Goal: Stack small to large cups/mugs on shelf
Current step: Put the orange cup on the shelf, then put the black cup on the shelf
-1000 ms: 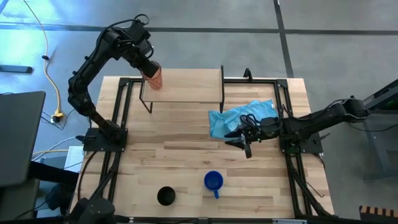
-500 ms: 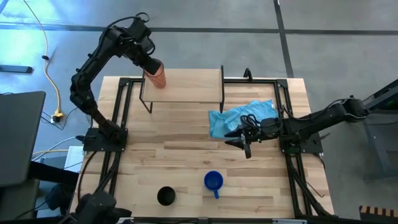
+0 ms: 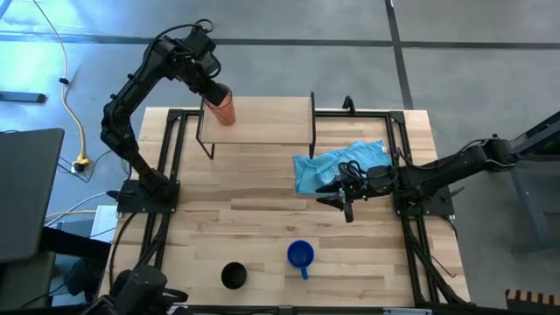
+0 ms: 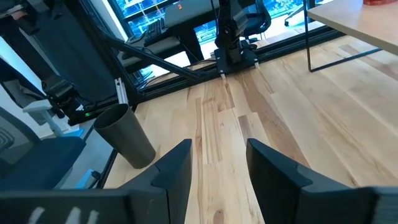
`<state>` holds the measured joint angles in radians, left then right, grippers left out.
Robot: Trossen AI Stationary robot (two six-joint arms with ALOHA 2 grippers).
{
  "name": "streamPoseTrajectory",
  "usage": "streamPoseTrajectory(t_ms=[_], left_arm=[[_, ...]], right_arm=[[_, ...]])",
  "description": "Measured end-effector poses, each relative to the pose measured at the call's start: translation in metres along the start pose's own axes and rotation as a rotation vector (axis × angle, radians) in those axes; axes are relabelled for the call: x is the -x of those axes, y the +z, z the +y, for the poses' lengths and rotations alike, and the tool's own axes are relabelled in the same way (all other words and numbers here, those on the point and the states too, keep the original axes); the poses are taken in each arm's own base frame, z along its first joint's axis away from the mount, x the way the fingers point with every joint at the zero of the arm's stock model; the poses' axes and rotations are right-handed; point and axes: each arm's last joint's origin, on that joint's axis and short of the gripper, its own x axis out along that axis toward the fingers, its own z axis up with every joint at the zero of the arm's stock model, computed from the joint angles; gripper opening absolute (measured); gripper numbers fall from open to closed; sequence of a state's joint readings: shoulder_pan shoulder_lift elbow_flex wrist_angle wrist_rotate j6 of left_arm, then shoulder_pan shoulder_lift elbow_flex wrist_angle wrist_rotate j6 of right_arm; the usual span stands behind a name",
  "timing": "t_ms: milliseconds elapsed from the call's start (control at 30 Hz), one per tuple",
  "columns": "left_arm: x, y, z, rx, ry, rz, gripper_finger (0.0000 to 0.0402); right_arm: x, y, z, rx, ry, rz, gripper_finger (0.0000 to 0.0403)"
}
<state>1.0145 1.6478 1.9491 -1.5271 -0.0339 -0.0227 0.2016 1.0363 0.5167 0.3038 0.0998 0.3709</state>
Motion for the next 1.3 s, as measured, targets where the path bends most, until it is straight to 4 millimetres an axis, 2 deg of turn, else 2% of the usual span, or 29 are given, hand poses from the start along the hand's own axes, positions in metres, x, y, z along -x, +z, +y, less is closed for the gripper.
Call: streamPoseTrajectory(t_ms=[800,1067,1167,1300], left_arm=[[0.004,0.000,0.000,0.002,-0.016,-0.034,0.0191],[0.031,-0.011,0.001,0.010,-0.027,-0.147,0.0210],[0.049,-0.018,0.001,0.008,-0.036,-0.190,0.0205],[0.081,-0.035,0.002,0.013,-0.066,-0.284,0.0198]], right_arm=[[0.000,-0.001,0.000,0.014,-0.003,0.010,0.0144],[0.000,-0.001,0.000,0.014,-0.003,0.010,0.0144],[0.000,-0.001,0.000,0.018,-0.003,0.009,0.0144],[0.000,-0.001,0.000,0.017,-0.002,0.008,0.0144]])
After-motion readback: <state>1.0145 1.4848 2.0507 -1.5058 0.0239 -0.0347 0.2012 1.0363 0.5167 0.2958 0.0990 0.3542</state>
